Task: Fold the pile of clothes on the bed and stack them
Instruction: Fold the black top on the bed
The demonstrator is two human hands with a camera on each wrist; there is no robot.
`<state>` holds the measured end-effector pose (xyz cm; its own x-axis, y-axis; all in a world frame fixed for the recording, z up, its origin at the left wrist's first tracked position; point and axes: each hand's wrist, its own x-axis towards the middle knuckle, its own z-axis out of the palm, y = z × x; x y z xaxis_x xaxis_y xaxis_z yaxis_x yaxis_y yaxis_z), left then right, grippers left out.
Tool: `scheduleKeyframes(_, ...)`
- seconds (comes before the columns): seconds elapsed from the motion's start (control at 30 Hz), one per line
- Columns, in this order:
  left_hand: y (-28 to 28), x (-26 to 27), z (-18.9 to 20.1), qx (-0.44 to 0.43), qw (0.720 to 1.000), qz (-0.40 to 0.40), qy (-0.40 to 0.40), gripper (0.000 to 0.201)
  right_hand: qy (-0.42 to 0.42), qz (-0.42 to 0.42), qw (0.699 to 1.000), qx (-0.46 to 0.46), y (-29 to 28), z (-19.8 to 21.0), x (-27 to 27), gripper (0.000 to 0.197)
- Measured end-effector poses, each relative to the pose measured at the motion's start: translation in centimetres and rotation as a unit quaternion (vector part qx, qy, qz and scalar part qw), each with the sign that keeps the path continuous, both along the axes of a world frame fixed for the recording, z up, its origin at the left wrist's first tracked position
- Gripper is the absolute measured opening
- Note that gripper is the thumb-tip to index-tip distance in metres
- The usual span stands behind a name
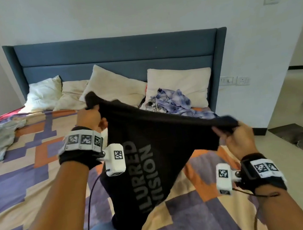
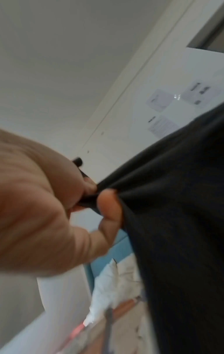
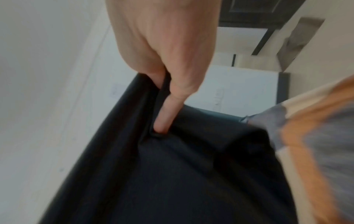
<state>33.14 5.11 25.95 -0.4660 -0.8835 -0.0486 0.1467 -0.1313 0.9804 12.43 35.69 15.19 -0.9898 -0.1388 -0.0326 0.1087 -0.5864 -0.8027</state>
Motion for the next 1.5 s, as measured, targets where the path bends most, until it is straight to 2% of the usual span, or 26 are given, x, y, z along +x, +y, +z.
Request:
scheduleKeyframes(0.03, 0.1, 0.0, 0.4, 0.003, 0.998, 0.002, 0.059, 0.014, 0.059, -0.038, 0.998, 0.001, 0.3, 1.5, 0.4, 0.031)
scheduleKeyframes(0.07, 0.5, -0.1, 0.7, -0.016, 0.994, 0.002, 0.112, 0.014, 0.129, -0.077, 0.987, 0.056, 0.8, 2.2, 0.5, 0.033)
scheduleKeyframes(0.1, 0.6, -0.3, 0.6, -0.033, 0.987, 0.008, 0.155, 0.013, 0.200, -0.113, 0.960, 0.162, 1.1, 2.0, 0.2, 0.037)
scheduleKeyframes(0.13, 0.5, -0.6, 0.2, -0.027, 0.980, 0.011, 0.195, 0.014, 0.240, -0.132, 0.916, 0.293, 1.5, 1.6, 0.2, 0.042)
scheduleKeyframes(0.17, 0.4, -0.9, -0.5, -0.010, 0.974, 0.009, 0.228, 0.019, 0.241, -0.147, 0.873, 0.397, 1.7, 0.6, -0.1, 0.044)
scheduleKeyframes(0.23, -0.3, -0.9, -2.8, 0.008, 0.973, 0.002, 0.231, 0.033, 0.198, -0.111, 0.865, 0.446, 2.4, -2.6, -0.7, 0.035)
scheduleKeyframes(0.3, -0.7, -0.5, -5.3, 0.042, 0.979, -0.012, 0.200, 0.035, 0.172, -0.049, 0.900, 0.397, 3.2, -4.6, 0.1, 0.022)
scheduleKeyframes(0.33, -0.6, -0.3, -6.3, 0.058, 0.981, -0.023, 0.181, 0.034, 0.123, -0.022, 0.933, 0.337, 3.4, -5.2, 0.6, 0.019)
scheduleKeyframes(0.4, -1.6, 0.0, -7.9, 0.056, 0.988, -0.045, 0.136, 0.036, 0.054, 0.008, 0.961, 0.271, 3.8, -5.2, 1.1, 0.017)
scheduleKeyframes(0.5, -3.7, 0.0, -8.3, 0.077, 0.986, -0.048, 0.141, 0.056, 0.059, 0.018, 0.958, 0.279, 3.3, -2.7, 0.9, 0.018)
scheduleKeyframes(0.57, -5.4, -1.0, -8.2, 0.078, 0.992, -0.002, 0.095, 0.060, 0.092, 0.018, 0.947, 0.308, 2.6, -2.0, -0.5, 0.019)
scheduleKeyframes(0.63, -6.8, -2.5, -8.9, 0.061, 0.997, -0.004, -0.040, 0.059, 0.129, -0.018, 0.894, 0.428, 1.8, -3.1, -2.6, 0.021)
scheduleKeyframes(0.73, -7.7, -4.2, -11.9, 0.042, 0.978, -0.031, -0.200, 0.059, 0.086, -0.011, 0.720, 0.688, 0.6, -5.4, -4.6, 0.037)
scheduleKeyframes(0.77, -7.7, -4.5, -12.7, 0.025, 0.968, -0.056, -0.244, 0.064, 0.060, 0.006, 0.693, 0.718, 0.2, -6.0, -5.3, 0.040)
scheduleKeyframes(0.8, -6.8, -4.9, -12.9, -0.041, 0.951, -0.094, -0.291, 0.075, 0.036, 0.033, 0.697, 0.716, -0.3, -6.2, -5.7, 0.040)
scheduleKeyframes(0.83, -7.0, -5.7, -12.5, -0.090, 0.941, -0.128, -0.301, 0.082, 0.007, 0.052, 0.740, 0.671, -0.9, -6.2, -6.3, 0.040)
scheduleKeyframes(0.87, -7.1, -7.0, -11.9, -0.025, 0.961, -0.115, -0.248, 0.077, -0.042, 0.065, 0.810, 0.581, -1.5, -5.8, -6.8, 0.040)
scheduleKeyframes(0.9, -7.9, -8.7, -11.2, -0.012, 0.976, -0.110, -0.190, 0.063, -0.085, 0.072, 0.871, 0.479, -2.2, -5.2, -8.1, 0.038)
scheduleKeyframes(0.93, -8.3, -9.9, -10.6, 0.019, 0.988, -0.102, -0.119, 0.049, -0.113, 0.067, 0.913, 0.385, -2.7, -4.2, -9.0, 0.035)
scheduleKeyframes(1.03, -7.9, -13.8, -5.4, 0.062, 0.989, -0.035, 0.133, 0.026, -0.059, -0.036, 0.976, 0.208, -4.6, 1.4, -12.1, 0.016)
scheduleKeyframes(1.1, -8.3, -15.1, -1.1, 0.049, 0.967, -0.006, 0.252, 0.024, 0.012, -0.089, 0.985, 0.147, -5.1, 5.5, -13.3, 0.020)
scheduleKeyframes(1.17, -9.5, -15.8, 2.9, 0.063, 0.925, -0.018, 0.375, 0.023, 0.080, -0.114, 0.982, 0.127, -5.1, 8.6, -13.6, 0.024)
scheduleKeyframes(1.23, -10.9, -15.5, 5.0, 0.039, 0.904, -0.056, 0.422, 0.031, 0.140, -0.144, 0.967, 0.160, -4.9, 10.0, -13.6, 0.023)
scheduleKeyframes(1.3, -11.5, -15.0, 5.4, 0.011, 0.908, -0.065, 0.414, 0.048, 0.165, -0.179, 0.946, 0.217, -4.9, 9.7, -13.3, 0.025)
scheduleKeyframes(1.37, -10.8, -13.8, 4.1, -0.004, 0.913, -0.092, 0.397, 0.052, 0.158, -0.208, 0.924, 0.281, -4.6, 7.6, -12.7, 0.026)
scheduleKeyframes(1.5, -11.1, -9.3, -2.5, -0.048, 0.947, -0.089, 0.304, 0.049, 0.169, -0.211, 0.850, 0.452, -2.7, 1.9, -9.9, 0.028)
